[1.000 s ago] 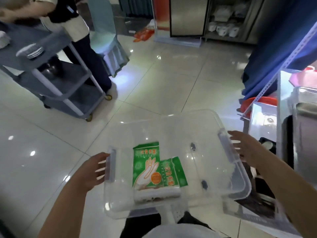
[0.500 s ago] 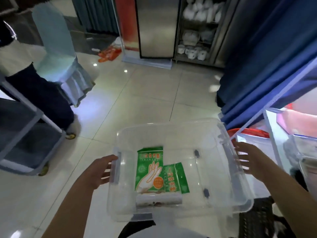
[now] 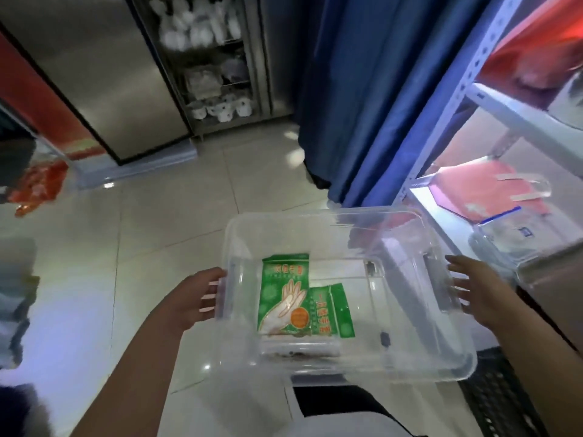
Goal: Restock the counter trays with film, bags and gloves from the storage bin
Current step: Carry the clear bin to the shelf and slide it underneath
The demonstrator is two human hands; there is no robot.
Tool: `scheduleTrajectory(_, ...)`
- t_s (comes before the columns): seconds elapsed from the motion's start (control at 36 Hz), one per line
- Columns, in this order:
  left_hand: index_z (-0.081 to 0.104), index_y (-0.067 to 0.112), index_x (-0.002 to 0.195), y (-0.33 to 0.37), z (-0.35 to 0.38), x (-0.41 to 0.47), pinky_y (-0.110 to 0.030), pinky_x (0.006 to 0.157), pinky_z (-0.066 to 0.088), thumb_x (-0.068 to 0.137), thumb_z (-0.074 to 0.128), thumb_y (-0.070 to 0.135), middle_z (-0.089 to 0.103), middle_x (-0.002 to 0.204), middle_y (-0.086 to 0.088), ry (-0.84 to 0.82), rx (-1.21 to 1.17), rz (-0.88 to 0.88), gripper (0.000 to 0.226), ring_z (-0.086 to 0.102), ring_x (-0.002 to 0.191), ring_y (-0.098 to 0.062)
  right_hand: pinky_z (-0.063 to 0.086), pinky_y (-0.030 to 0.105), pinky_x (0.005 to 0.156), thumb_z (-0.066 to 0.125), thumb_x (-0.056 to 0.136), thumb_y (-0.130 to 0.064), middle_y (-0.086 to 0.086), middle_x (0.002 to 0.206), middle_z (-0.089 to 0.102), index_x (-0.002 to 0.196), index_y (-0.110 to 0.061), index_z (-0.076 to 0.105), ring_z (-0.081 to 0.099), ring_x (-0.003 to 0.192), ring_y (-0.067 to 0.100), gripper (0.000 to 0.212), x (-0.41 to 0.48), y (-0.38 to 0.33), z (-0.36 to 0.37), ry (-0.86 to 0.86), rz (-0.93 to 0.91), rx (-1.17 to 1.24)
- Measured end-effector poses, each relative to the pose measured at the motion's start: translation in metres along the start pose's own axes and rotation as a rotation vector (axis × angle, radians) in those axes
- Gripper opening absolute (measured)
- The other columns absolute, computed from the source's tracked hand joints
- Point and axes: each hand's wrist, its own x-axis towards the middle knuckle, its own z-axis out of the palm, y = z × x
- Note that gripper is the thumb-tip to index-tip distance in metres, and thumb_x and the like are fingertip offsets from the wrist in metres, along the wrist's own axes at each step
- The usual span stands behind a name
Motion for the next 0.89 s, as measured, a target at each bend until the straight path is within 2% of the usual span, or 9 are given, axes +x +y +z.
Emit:
scheduleTrajectory(0.11, 0.066, 0.014, 0.091, 0.064, 0.033, 0.039, -0.033, 0.066, 0.05, 0.088, 0.066, 0.028, 0.064, 0.082, -0.008, -0.031, 0.135, -0.016, 0.014, 0.061, 0.073, -0.027, 0.043, 0.037, 0.077, 0.06, 0.088, -0.035, 0.007, 0.095, 0.058, 0.105, -0.018, 0.061, 0.054, 0.089, 0.027, 0.024, 0.035, -0.013, 0.006, 0.119, 0.074, 0.119)
scheduleTrajectory(0.22, 0.067, 0.014, 0.089, 0.117, 0.061, 0.083, -0.034, 0.067, 0.05, 0.087, 0.067, 0.026, 0.064, 0.079, -0.007, -0.079, 0.236, -0.024, 0.012, 0.062, 0.071, -0.026, 0.041, 0.033, 0.065, 0.06, 0.088, -0.034, 0.007, 0.09, 0.059, 0.106, -0.015, 0.063, 0.052, 0.076, 0.023, 0.026, 0.065, -0.022, 0.004, 0.192, 0.122, 0.242)
scheduleTrajectory(0.31, 0.064, 0.015, 0.087, 0.149, 0.083, 0.116, -0.033, 0.066, 0.048, 0.088, 0.065, 0.025, 0.06, 0.081, -0.007, -0.097, 0.311, -0.03, 0.01, 0.059, 0.072, -0.025, 0.045, 0.033, 0.066, 0.064, 0.083, -0.036, 0.011, 0.102, 0.064, 0.112, -0.012, 0.067, 0.057, 0.086, 0.026, 0.037, 0.08, -0.021, 0.007, 0.261, 0.151, 0.291)
scheduleTrajectory(0.39, 0.063, 0.013, 0.098, 0.169, 0.107, 0.145, -0.035, 0.073, 0.047, 0.088, 0.065, 0.027, 0.06, 0.09, -0.01, -0.12, 0.394, -0.045, 0.017, 0.058, 0.079, -0.027, 0.048, 0.038, 0.078, 0.069, 0.078, -0.041, 0.014, 0.114, 0.066, 0.121, -0.012, 0.065, 0.06, 0.098, 0.031, 0.052, 0.086, -0.013, 0.009, 0.371, 0.192, 0.345)
scheduleTrajectory(0.47, 0.06, 0.009, 0.111, 0.191, 0.132, 0.177, -0.038, 0.079, 0.046, 0.089, 0.063, 0.026, 0.058, 0.103, -0.014, -0.169, 0.449, -0.046, 0.028, 0.056, 0.09, -0.032, 0.052, 0.042, 0.082, 0.073, 0.071, -0.042, 0.017, 0.115, 0.068, 0.117, -0.011, 0.068, 0.064, 0.101, 0.036, 0.056, 0.087, 0.003, 0.014, 0.438, 0.217, 0.418)
scheduleTrajectory(0.58, 0.058, 0.009, 0.112, 0.21, 0.163, 0.212, -0.034, 0.07, 0.044, 0.09, 0.061, 0.022, 0.053, 0.101, -0.014, -0.248, 0.579, -0.044, 0.026, 0.053, 0.08, -0.028, 0.047, 0.032, 0.067, 0.069, 0.079, -0.034, 0.01, 0.091, 0.066, 0.108, -0.009, 0.071, 0.061, 0.079, 0.027, 0.039, 0.077, 0.019, 0.028, 0.576, 0.245, 0.443)
scheduleTrajectory(0.69, 0.057, 0.011, 0.11, 0.222, 0.2, 0.247, -0.032, 0.066, 0.04, 0.089, 0.06, 0.023, 0.053, 0.096, -0.008, -0.342, 0.733, -0.019, 0.024, 0.051, 0.074, -0.026, 0.039, 0.029, 0.058, 0.065, 0.084, -0.028, 0.006, 0.081, 0.06, 0.083, -0.015, 0.066, 0.052, 0.066, 0.019, 0.014, 0.052, 0.039, 0.056, 0.727, 0.299, 0.52)
scheduleTrajectory(0.81, 0.061, 0.012, 0.096, 0.222, 0.228, 0.284, -0.031, 0.062, 0.033, 0.088, 0.059, 0.021, 0.053, 0.085, -0.008, -0.4, 0.847, 0.05, 0.013, 0.046, 0.07, -0.025, 0.044, 0.033, 0.064, 0.066, 0.085, -0.023, 0.007, 0.085, 0.062, 0.09, -0.013, 0.068, 0.057, 0.073, 0.024, 0.011, 0.024, 0.07, 0.098, 0.892, 0.396, 0.605)
scheduleTrajectory(0.89, 0.063, 0.011, 0.091, 0.208, 0.241, 0.314, -0.034, 0.065, 0.035, 0.088, 0.06, 0.02, 0.056, 0.088, -0.014, -0.446, 0.905, 0.072, 0.009, 0.049, 0.075, -0.024, 0.045, 0.035, 0.069, 0.065, 0.087, -0.018, 0.01, 0.091, 0.062, 0.096, -0.01, 0.068, 0.056, 0.079, 0.027, 0.013, 0.014, 0.098, 0.132, 1.008, 0.456, 0.694)
